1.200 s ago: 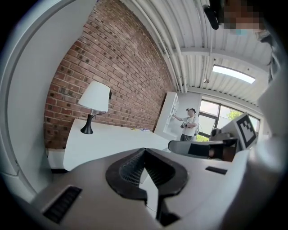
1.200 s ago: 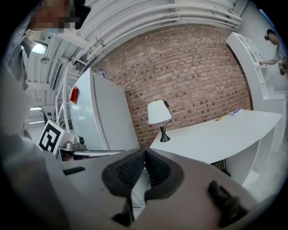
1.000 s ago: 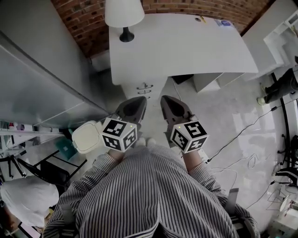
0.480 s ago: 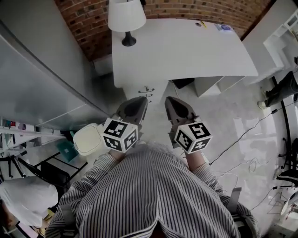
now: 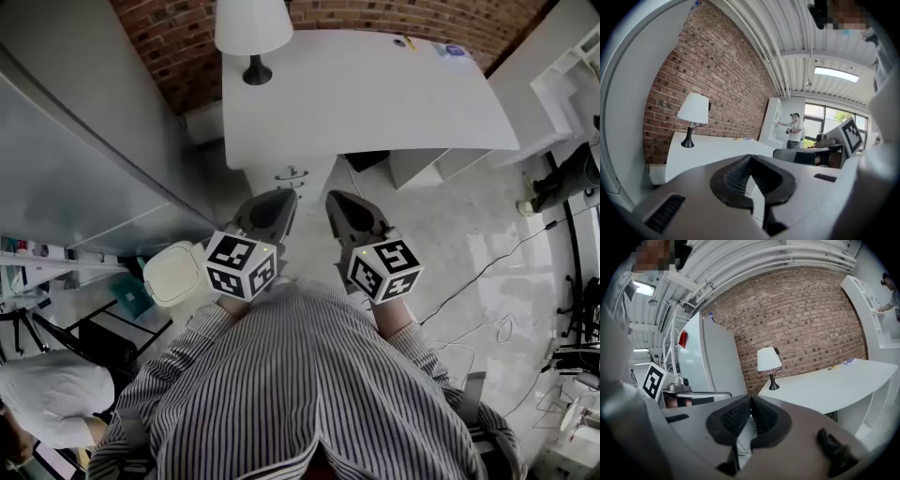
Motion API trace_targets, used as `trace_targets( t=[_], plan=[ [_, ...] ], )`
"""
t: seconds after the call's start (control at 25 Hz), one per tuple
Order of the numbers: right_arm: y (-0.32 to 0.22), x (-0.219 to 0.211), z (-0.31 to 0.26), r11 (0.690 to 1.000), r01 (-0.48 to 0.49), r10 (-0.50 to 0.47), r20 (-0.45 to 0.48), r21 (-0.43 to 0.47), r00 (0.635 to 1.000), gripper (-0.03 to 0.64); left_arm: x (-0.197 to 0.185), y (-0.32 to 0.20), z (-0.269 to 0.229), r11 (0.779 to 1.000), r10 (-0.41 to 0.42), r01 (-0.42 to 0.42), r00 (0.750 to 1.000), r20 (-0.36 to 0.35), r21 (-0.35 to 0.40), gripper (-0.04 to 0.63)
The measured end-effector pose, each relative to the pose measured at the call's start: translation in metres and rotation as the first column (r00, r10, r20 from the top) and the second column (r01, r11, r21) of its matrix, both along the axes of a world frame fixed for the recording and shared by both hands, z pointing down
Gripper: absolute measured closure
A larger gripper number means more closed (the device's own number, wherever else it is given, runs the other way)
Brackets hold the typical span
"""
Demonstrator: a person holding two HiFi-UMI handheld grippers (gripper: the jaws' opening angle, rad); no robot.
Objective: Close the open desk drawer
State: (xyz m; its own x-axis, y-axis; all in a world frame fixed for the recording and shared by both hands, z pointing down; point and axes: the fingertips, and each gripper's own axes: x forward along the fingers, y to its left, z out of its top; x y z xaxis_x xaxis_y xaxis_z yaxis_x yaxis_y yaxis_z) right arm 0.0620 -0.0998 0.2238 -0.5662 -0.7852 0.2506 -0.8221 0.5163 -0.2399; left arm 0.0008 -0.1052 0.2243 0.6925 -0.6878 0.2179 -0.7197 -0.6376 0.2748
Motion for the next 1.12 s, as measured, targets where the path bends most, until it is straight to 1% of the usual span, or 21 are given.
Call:
trace_targets(
  t=[0.16, 0.36, 0.72, 1.12],
  plan=[
    [0.002, -0.007, 0.007, 1.0, 0.025, -0.025, -0.012, -0.014, 1.0, 0.6, 0.001, 0.001, 0.006, 1.0, 0.009, -0.009, 1.0, 0.001, -0.016, 0.584],
    [0.004, -0.013, 0.004, 0.999, 0.046, -0.046, -0.013, -0.005, 0.999, 0.601, 0.0, 0.003, 0.007, 1.0, 0.012, -0.012, 1.0, -0.001, -0.027, 0.584],
    [0.003, -0.018, 0.006, 0.998, 0.058, -0.058, -0.02, -0.005, 0.998, 0.601, -0.003, 0.003, 0.011, 0.999, 0.02, -0.021, 1.0, -0.007, -0.035, 0.584],
    [0.003, -0.027, 0.009, 0.998, 0.069, -0.069, -0.042, -0.012, 0.997, 0.601, -0.013, 0.001, 0.013, 0.999, 0.012, -0.012, 1.0, -0.013, -0.043, 0.584]
  ],
)
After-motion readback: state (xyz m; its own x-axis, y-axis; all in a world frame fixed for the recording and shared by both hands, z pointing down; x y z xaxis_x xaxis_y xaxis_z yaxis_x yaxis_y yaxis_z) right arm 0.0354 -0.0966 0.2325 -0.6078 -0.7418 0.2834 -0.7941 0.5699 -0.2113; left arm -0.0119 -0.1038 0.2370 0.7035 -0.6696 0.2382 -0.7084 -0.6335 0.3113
